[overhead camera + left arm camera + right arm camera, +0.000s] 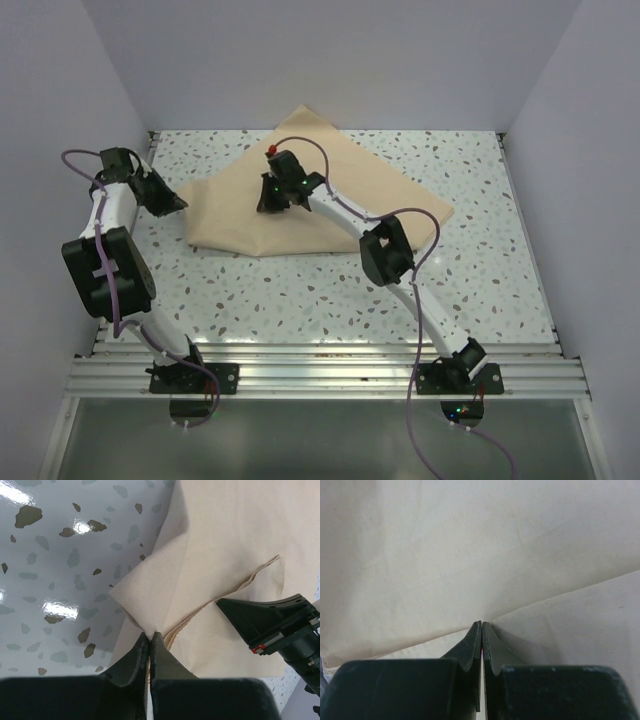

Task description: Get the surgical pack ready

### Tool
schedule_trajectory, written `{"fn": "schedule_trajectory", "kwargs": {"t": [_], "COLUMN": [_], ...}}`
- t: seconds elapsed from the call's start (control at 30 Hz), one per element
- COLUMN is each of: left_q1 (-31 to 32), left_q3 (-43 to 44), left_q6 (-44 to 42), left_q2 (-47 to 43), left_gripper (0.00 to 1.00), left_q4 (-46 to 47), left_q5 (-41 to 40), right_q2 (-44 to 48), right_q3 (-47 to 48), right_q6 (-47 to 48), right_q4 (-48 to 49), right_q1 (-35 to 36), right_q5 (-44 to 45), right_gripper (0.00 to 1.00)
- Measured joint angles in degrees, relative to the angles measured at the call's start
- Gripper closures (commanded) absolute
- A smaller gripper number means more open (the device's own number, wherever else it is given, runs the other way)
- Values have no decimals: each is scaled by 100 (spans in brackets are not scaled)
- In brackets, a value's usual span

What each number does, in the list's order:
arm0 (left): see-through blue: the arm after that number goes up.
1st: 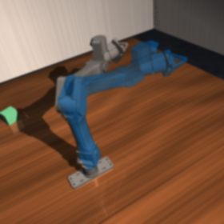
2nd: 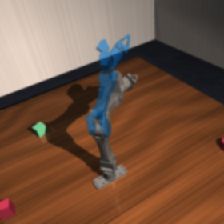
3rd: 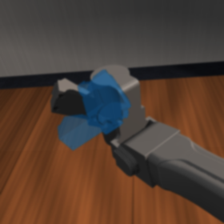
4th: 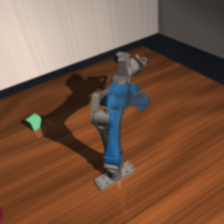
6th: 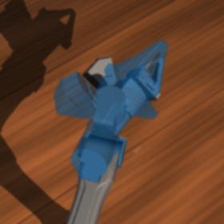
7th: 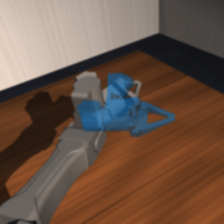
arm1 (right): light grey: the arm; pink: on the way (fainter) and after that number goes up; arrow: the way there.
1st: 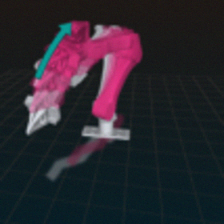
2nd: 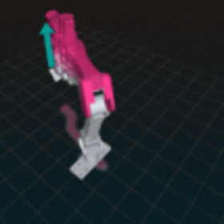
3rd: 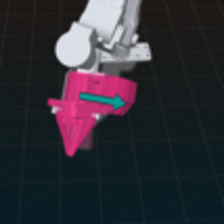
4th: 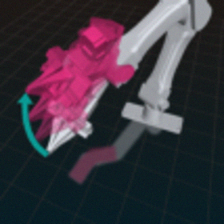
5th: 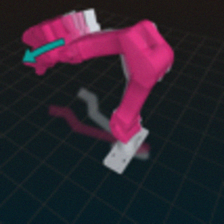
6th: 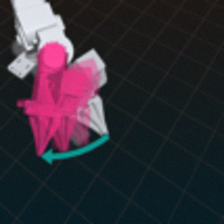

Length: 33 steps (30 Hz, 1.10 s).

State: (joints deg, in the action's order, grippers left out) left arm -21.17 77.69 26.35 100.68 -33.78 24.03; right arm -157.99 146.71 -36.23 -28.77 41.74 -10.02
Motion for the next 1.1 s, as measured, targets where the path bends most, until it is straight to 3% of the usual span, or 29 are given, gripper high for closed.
{"fn": "schedule_trajectory", "kwargs": {"t": [0.27,0.53,1.1], "left_q1": [48,131,780], "left_q3": [0,149,579], "left_q6": [127,221,306], "left_q2": [0,0,-4], "left_gripper": [100,100,100], "left_q4": [63,118,151], "left_q5": [26,28,273], "right_q2": [518,1158,918], "right_q3": [-426,-787,-1224], "right_q6": [-149,299,577], "right_q4": [-13,-345,-1156], "right_q1": [-629,-1438,-1355], "right_q5": [20,199,-96], "right_gripper": [100,100,100]}}
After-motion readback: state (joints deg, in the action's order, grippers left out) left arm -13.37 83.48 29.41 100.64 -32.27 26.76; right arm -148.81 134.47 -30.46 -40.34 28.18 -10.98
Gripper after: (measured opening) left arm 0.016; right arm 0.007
